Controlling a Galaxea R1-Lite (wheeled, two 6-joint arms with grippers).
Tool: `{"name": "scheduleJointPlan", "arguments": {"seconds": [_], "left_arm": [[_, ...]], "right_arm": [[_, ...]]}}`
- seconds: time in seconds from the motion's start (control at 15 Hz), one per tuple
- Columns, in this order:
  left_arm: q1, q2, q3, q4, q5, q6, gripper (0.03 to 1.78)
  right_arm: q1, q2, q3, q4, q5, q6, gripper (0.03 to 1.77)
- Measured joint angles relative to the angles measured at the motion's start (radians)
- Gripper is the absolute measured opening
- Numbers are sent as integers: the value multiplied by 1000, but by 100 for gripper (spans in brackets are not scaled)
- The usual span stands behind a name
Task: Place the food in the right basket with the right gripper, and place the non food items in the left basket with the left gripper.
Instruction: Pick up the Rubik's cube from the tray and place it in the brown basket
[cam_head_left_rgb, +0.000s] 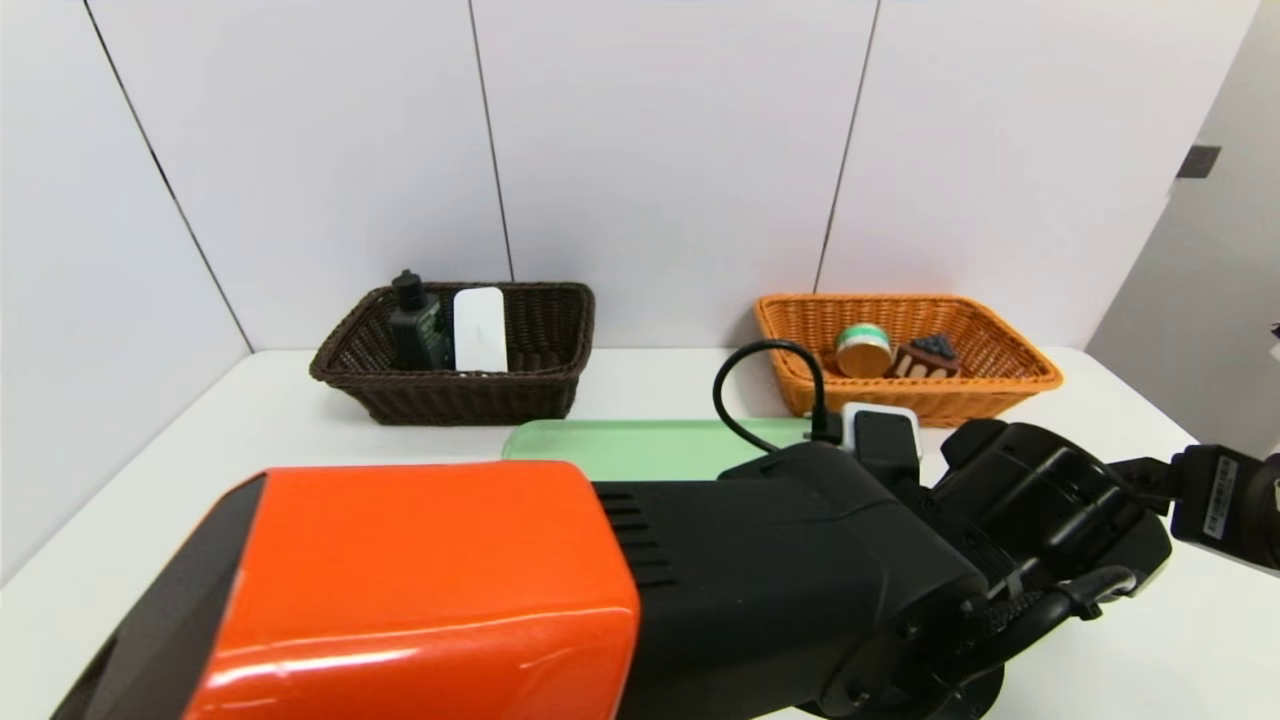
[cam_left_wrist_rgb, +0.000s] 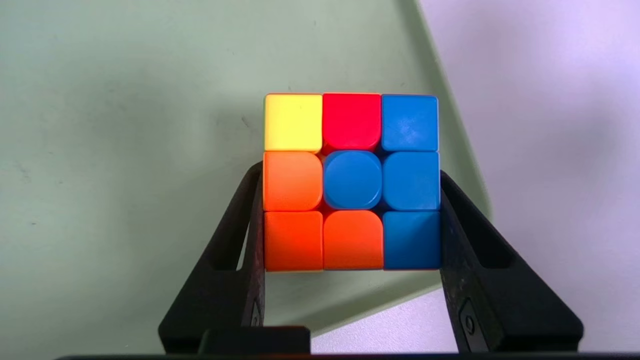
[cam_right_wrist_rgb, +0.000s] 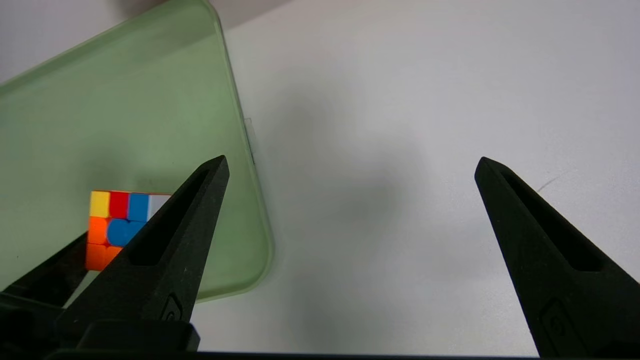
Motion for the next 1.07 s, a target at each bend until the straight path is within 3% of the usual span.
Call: {"name": "scheduleJointPlan", "arguments": {"seconds": [0.27, 0.67, 1.07], "left_arm": [[89, -116, 0, -4, 1, 67, 94], [391, -246, 0, -111, -15, 252, 93], [662, -195, 0, -225, -139, 340, 93]], "right_arm": [[0, -5, 7, 0, 4, 0, 170], [0, -4, 1, 0, 5, -1, 170], [0, -6, -1, -1, 0, -15, 170]]}}
